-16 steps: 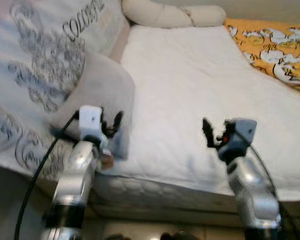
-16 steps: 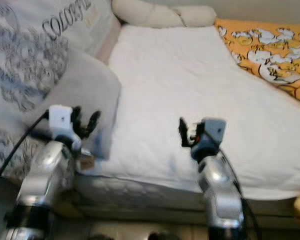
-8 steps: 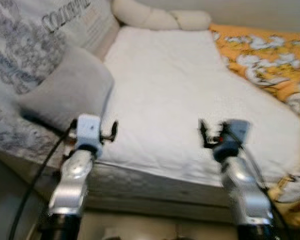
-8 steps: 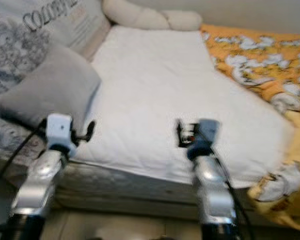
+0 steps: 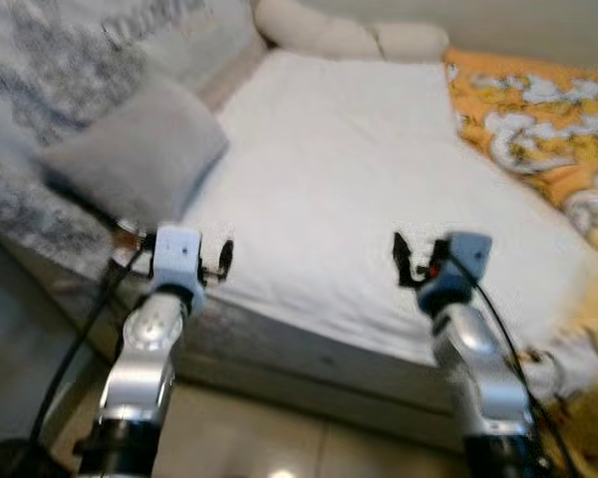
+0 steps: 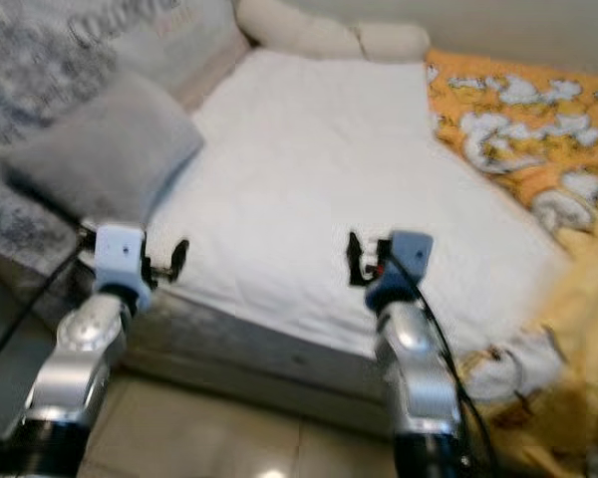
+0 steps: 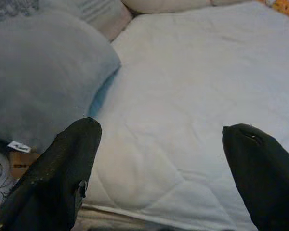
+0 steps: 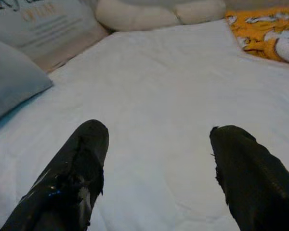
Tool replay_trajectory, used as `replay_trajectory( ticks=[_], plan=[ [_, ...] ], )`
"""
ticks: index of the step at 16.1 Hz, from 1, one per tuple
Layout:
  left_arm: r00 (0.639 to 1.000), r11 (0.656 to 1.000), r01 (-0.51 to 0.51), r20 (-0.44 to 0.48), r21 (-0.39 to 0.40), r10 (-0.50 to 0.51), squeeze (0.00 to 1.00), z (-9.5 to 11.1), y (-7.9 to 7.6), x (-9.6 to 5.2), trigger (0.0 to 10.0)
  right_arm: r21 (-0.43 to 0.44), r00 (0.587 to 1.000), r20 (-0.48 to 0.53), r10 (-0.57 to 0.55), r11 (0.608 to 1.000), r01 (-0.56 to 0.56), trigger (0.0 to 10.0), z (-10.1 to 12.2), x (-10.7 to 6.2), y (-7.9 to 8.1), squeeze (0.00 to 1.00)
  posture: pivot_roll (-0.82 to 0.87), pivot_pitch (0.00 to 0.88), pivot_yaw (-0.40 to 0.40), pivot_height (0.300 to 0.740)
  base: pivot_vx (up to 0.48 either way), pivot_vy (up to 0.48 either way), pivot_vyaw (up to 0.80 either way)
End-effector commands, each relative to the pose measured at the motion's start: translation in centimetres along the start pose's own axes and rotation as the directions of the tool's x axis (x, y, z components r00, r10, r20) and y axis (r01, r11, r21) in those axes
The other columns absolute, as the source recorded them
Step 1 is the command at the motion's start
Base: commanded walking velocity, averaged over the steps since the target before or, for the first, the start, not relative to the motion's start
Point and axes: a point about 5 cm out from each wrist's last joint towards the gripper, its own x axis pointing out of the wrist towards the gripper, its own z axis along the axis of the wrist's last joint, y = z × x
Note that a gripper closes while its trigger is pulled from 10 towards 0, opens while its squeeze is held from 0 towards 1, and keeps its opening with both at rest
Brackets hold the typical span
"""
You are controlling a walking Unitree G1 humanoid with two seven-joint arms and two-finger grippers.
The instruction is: Clean up the room
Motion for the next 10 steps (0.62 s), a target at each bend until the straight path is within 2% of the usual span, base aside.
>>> replay_trajectory(
  ticks=[1,10],
  plan=[
    [1.0,1.0,0.004,0.021,0.008,-0.005,0.79,0.78,-0.34,0.35,10.0,-0.004,1.0,0.017,-0.019,1.0,0.019,10.0,0.45,0.23,-0.5,0.0,0.0,0.0,0.034,0.74,0.0,-0.48,0.0],
    [0.999,0.999,-0.041,0.002,-0.019,0.041,0.79,0.34,0.33,0.25,10.0,0.008,0.999,0.014,-0.034,0.999,0.034,10.0,0.19,0.14,-0.84,0.0,0.01,0.0,0.032,0.74,0.0,-0.48,0.0]
  ],
)
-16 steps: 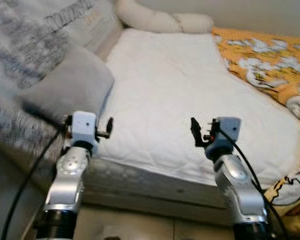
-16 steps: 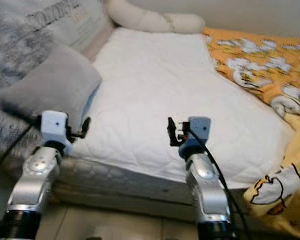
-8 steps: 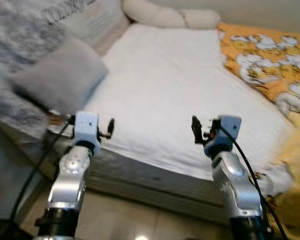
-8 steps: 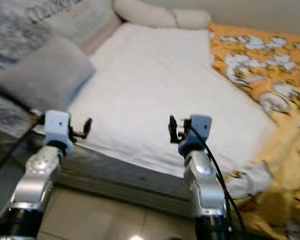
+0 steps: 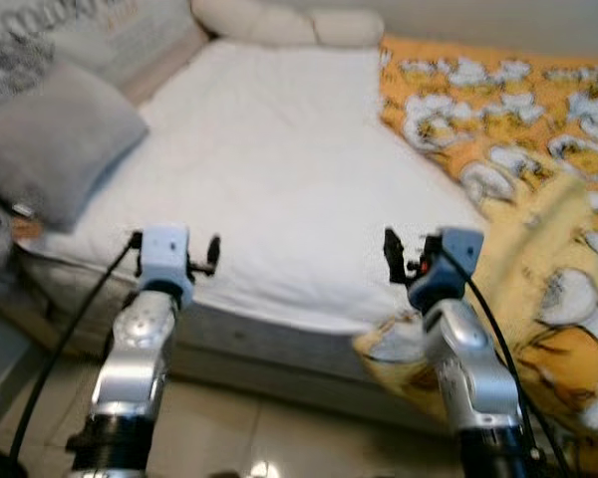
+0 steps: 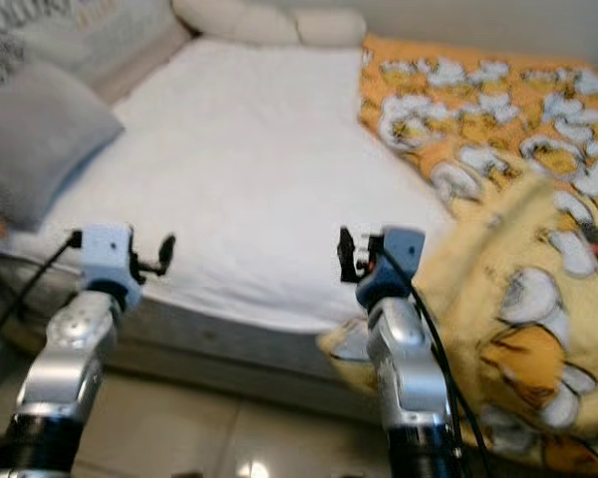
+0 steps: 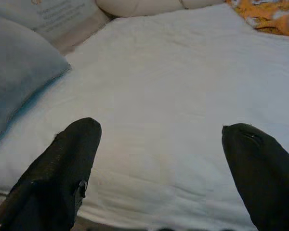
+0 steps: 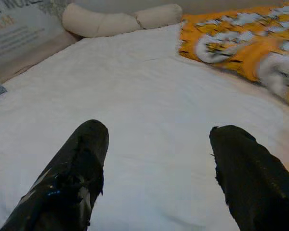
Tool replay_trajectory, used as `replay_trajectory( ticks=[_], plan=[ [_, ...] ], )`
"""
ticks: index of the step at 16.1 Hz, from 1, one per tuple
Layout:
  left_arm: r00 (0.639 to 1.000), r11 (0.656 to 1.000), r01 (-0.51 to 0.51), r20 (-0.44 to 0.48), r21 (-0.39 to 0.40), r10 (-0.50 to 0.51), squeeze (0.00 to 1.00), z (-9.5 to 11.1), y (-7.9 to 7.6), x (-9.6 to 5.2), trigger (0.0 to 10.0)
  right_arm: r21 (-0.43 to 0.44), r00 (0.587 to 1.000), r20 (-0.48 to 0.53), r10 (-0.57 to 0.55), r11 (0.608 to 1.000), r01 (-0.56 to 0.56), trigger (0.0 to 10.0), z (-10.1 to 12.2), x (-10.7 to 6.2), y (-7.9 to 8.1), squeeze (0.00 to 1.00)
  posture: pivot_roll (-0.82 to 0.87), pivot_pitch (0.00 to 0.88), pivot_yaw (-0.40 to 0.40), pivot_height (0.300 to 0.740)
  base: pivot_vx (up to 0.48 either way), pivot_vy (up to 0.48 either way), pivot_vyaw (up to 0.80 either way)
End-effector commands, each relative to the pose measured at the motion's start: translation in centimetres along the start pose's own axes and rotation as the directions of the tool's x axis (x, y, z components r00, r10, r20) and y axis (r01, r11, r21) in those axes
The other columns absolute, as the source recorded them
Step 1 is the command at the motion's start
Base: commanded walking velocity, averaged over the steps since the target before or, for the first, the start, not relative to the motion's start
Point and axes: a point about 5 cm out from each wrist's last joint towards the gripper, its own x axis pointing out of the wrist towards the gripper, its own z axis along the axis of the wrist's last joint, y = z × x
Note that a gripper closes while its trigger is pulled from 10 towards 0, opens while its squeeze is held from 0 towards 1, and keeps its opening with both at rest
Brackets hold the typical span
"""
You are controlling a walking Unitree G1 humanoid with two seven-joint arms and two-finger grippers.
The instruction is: Clean up the room
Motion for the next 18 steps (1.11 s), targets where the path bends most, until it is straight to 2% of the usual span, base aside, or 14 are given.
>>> replay_trajectory(
  ticks=[1,5,9,18],
  plan=[
    [1.0,1.0,0.011,0.003,-0.001,-0.011,0.79,0.22,-0.36,0.11,10.0,-0.003,1.0,0.01,-0.021,1.0,0.021,10.0,0.26,-0.09,-0.55,0.0,0.01,0.0,0.035,0.74,0.0,-0.48,0.0],
    [1.0,1.0,0.001,-0.005,-0.015,-0.001,0.8,0.02,-0.24,0.13,10.0,-0.052,1.0,0.025,0.011,0.999,-0.01,10.0,0.53,0.02,-0.17,0.0,0.01,0.0,0.035,0.74,0.0,-0.48,0.0],
    [1.0,1.0,-0.002,-0.007,-0.008,0.002,0.79,-0.04,-0.06,0.13,10.0,-0.047,1.0,0.017,0.003,0.999,-0.002,10.0,0.39,0.03,-0.3,0.0,0.01,0.0,0.034,0.74,0.0,-0.48,0.8],
    [1.0,1.0,0.009,-0.007,0.013,-0.009,0.79,-0.14,0.04,0.1,10.0,-0.044,1.0,0.011,-0.014,0.999,0.014,10.0,0.17,0.03,-0.56,0.0,0.0,0.0,0.037,0.74,0.0,-0.48,0.0]
  ],
)
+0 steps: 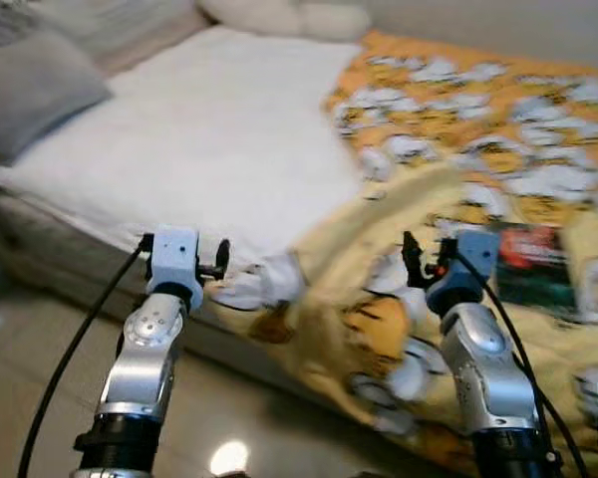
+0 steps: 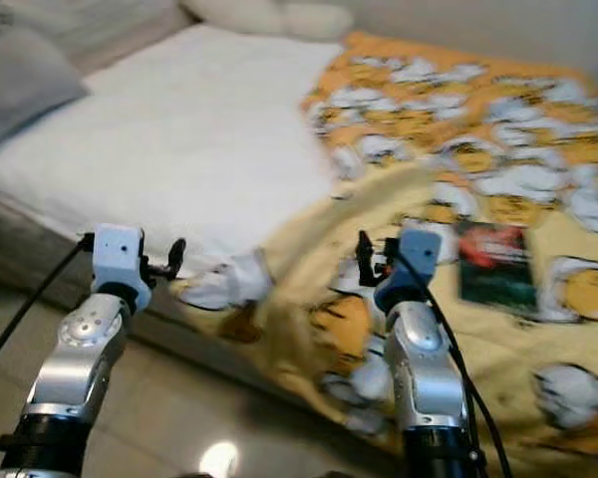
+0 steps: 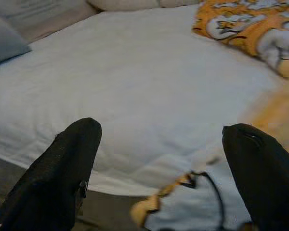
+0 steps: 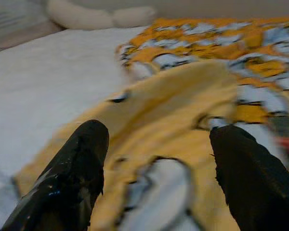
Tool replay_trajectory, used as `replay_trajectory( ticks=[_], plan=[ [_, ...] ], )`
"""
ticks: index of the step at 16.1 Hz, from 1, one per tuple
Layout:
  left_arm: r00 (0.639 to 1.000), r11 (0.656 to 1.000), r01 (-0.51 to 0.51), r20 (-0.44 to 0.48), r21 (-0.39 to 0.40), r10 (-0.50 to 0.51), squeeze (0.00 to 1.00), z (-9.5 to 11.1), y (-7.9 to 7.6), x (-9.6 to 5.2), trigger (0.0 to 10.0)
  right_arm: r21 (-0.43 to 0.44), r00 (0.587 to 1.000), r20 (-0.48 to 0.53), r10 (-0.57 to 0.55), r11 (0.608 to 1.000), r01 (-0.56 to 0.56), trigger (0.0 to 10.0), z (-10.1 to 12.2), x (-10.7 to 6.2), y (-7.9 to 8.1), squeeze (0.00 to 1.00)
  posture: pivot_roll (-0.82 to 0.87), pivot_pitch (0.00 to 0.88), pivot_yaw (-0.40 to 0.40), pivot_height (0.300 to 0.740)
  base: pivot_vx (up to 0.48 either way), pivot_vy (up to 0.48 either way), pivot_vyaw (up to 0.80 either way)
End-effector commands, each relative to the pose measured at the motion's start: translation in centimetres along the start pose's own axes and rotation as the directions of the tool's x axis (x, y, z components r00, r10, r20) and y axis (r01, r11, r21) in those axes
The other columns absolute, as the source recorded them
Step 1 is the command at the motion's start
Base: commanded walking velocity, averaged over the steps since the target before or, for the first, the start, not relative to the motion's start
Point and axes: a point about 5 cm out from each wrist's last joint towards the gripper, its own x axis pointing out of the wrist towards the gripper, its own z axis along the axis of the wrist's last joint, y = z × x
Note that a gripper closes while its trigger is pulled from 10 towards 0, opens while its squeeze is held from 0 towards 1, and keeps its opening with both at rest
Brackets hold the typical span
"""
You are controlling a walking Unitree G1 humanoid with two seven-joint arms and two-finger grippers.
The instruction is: Clean up the room
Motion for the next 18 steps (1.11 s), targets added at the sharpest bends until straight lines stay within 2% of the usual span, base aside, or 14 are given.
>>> replay_trajectory(
  ticks=[1,3,9,13,17,18],
  plan=[
    [1.0,1.0,-0.013,0.004,0.007,0.013,0.79,0.2,0.5,0.0,10.0,0.003,1.0,0.001,0.017,1.0,-0.017,10.0,0.0,0.0,0.7,0.0,0.0,0.0,0.037,0.74,0.0,-0.48,0.0],
    [1.0,1.0,-0.009,0.005,0.01,0.009,0.8,0.2,0.5,0.0,10.0,-0.01,1.0,0.004,0.028,1.0,-0.028,10.0,0.0,0.0,0.7,0.0,0.0,0.0,0.038,0.74,0.0,-0.48,0.22],
    [1.0,1.0,-0.002,0.002,0.021,0.002,0.79,0.0,0.5,0.0,10.0,-0.027,0.998,-0.005,0.069,0.997,-0.069,10.0,-0.2,0.0,1.5,0.0,0.0,0.0,0.038,0.74,0.0,-0.48,0.8],
    [1.0,1.0,0.008,-0.001,0.029,-0.008,0.79,-0.2,0.3,-0.2,10.0,-0.006,0.996,-0.015,0.091,0.996,-0.091,10.0,-0.4,-0.2,1.5,0.0,0.0,0.0,0.038,0.74,0.0,-0.48,0.8],
    [1.0,0.999,0.017,0.006,0.041,-0.017,0.79,-0.3,0.3,-0.3,10.0,0.04,0.988,-0.033,0.149,0.988,-0.148,10.0,-0.8,-0.5,2.2,0.0,0.0,0.0,0.033,0.74,0.0,-0.459,0.0],
    [1.0,0.999,0.021,0.01,0.044,-0.021,0.79,-0.3,0.3,-0.4,10.0,0.047,0.987,-0.033,0.158,0.987,-0.157,10.0,-0.8,-0.6,2.2,0.0,0.0,0.0,0.032,0.74,0.0,0.0,0.0]
  ],
)
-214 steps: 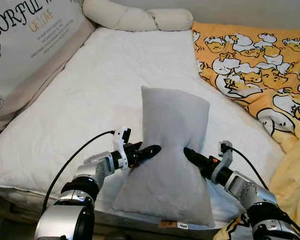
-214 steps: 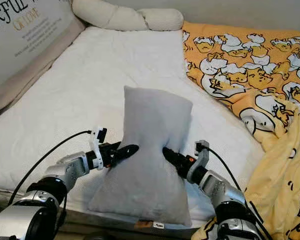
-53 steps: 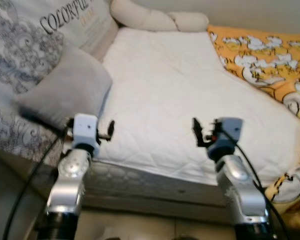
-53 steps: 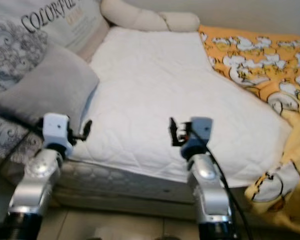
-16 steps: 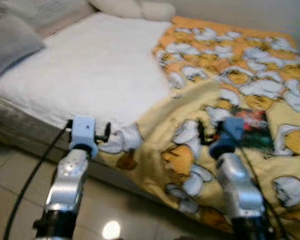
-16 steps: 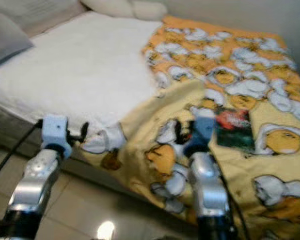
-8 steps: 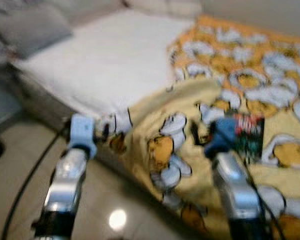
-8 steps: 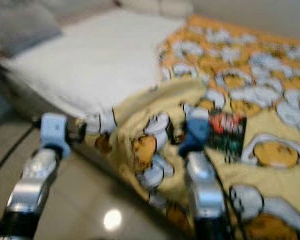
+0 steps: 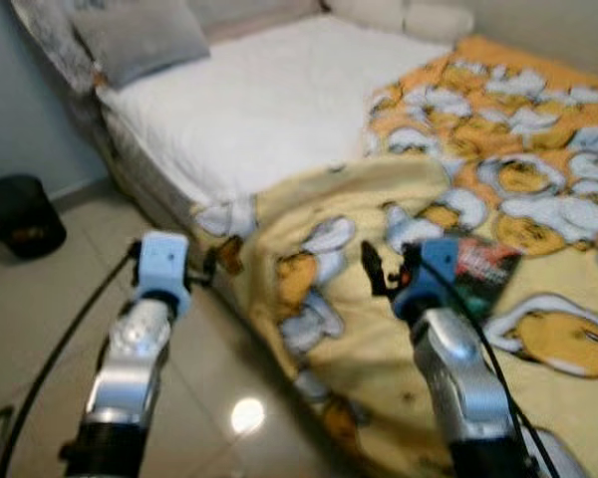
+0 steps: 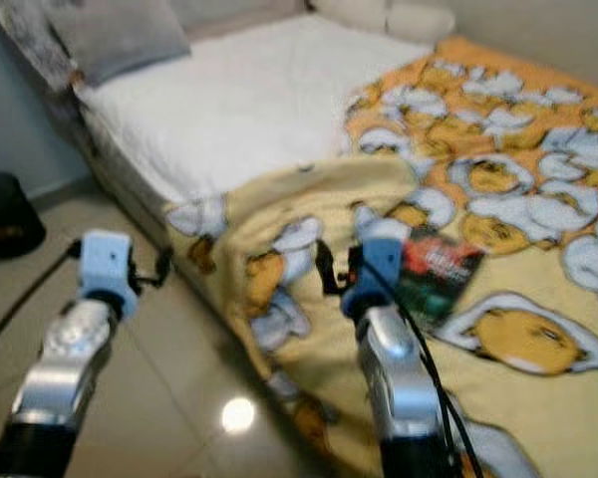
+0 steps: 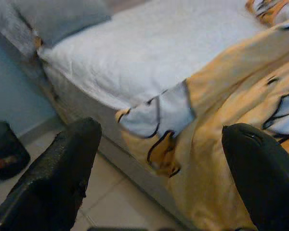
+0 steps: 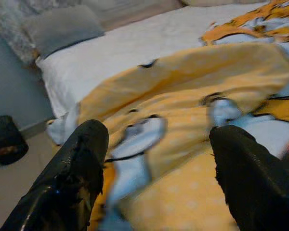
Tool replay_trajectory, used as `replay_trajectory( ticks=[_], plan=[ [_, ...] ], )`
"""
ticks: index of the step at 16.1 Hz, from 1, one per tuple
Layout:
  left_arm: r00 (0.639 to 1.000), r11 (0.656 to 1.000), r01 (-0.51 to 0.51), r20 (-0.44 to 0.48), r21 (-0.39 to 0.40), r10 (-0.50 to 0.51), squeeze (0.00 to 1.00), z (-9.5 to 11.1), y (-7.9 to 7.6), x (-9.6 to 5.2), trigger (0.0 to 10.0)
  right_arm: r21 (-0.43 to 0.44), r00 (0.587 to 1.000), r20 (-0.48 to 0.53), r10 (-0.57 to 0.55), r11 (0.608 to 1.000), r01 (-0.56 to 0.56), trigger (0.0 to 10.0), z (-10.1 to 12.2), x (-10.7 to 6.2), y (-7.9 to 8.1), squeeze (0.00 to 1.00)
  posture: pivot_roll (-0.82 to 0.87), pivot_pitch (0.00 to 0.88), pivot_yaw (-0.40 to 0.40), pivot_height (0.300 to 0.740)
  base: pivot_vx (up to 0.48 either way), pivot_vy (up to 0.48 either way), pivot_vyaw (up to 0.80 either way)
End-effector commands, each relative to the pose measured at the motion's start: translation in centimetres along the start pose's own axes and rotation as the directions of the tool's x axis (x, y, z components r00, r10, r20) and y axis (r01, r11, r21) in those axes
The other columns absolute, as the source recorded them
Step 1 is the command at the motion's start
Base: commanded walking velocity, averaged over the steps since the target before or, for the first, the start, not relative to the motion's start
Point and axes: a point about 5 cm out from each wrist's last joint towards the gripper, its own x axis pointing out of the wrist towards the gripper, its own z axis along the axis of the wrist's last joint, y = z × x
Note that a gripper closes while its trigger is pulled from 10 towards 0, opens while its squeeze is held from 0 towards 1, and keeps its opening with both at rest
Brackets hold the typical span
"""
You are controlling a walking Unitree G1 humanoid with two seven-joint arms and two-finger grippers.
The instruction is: Clean up the room
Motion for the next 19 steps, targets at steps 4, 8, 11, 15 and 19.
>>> replay_trajectory(
  ticks=[4,8,11,15,19],
  plan=[
    [0.996,0.997,0.082,0.021,-0.007,-0.082,0.78,0.2,-0.8,-0.4,10.0,0.013,0.999,-0.028,-0.038,0.999,0.038,10.0,-0.2,-0.7,-1.5,0.0,0.01,0.0,0.019,0.74,0.0,0.0,0.0],
    [0.963,0.963,0.268,0.03,0.015,-0.269,0.79,0.3,-1.7,-1.6,10.0,0.043,0.99,-0.056,-0.131,0.99,0.133,10.0,-0.8,-1.1,-2.8,0.94,0.02,0.0,0.018,0.74,0.0,0.0,0.0],
    [0.922,0.921,0.386,0.006,0.062,-0.387,0.79,0.2,-2.0,-2.6,10.0,0.052,0.957,-0.152,-0.249,0.965,0.259,10.0,-1.7,-0.2,-4.6,1.0,0.05,0.0,0.006,0.74,0.0,0.0,0.0],
    [0.795,0.792,0.606,-0.037,0.072,-0.605,0.79,0.9,-2.4,-4.9,10.0,0.198,0.91,-0.336,-0.244,0.926,0.321,10.0,-3.4,2.2,-6.9,0.0,0.09,0.0,-0.005,0.74,0.0,0.0,0.0],
    [0.714,0.711,0.7,-0.096,0.071,-0.694,0.79,0.7,-1.9,-6.4,10.0,0.377,0.913,-0.367,-0.176,0.87,0.319,10.0,-3.8,3.0,-8.0,0.0,0.14,0.0,-0.02,0.74,0.0,0.0,0.0]
  ],
)
